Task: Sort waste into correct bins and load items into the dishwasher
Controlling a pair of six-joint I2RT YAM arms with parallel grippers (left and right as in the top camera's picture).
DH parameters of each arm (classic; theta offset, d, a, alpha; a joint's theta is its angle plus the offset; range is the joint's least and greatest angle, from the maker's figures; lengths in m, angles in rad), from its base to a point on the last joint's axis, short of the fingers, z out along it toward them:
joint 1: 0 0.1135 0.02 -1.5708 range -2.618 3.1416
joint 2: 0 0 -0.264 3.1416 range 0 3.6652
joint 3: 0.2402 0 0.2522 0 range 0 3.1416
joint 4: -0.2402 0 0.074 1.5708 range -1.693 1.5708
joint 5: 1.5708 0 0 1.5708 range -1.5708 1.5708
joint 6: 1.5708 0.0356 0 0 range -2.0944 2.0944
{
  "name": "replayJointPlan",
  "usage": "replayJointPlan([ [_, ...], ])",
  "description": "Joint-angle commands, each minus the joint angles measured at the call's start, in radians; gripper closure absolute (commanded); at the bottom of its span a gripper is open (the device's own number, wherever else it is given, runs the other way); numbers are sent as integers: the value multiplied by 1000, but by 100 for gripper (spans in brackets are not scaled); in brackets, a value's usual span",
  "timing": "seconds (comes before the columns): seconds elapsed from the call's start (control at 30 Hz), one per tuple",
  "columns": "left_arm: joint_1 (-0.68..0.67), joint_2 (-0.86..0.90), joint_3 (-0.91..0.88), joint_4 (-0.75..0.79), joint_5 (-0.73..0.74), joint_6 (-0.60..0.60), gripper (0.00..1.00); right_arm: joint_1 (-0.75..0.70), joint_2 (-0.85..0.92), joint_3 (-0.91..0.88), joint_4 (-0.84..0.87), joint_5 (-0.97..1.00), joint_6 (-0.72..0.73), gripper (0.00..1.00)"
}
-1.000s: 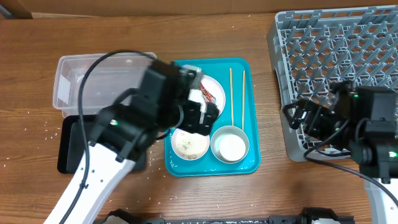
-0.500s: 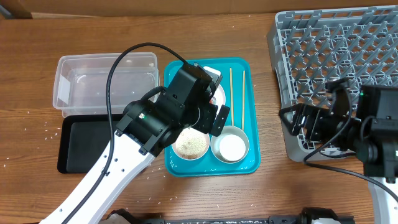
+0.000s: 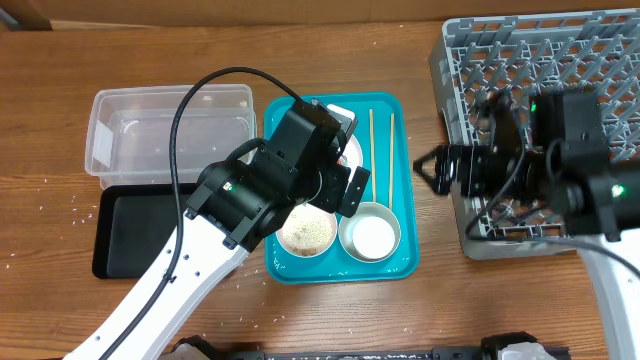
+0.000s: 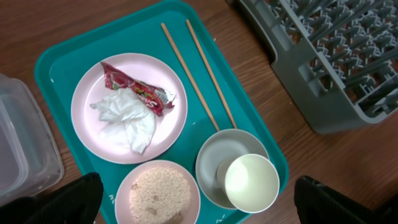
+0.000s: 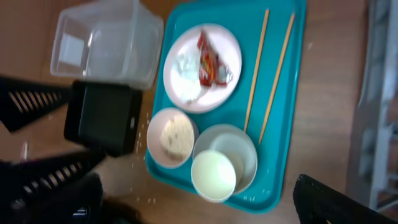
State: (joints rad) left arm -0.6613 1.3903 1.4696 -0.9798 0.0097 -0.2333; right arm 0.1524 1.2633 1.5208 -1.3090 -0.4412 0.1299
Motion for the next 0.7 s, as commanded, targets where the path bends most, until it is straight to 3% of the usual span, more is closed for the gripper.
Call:
replayJointPlan([
  [0.0, 1, -5, 12, -7, -12, 8, 0, 4, 16, 115, -7, 55, 10, 0],
  [0.2, 0, 3, -2, -35, -7, -18, 0, 4, 5, 97, -126, 60, 43, 0],
  [0.4, 0, 71, -10, -69, 62, -18, 0, 4, 0, -52, -155, 91, 104, 0],
  [0.67, 0, 229, -10, -106, 183, -18, 20, 4, -1, -193, -64, 135, 262, 0],
])
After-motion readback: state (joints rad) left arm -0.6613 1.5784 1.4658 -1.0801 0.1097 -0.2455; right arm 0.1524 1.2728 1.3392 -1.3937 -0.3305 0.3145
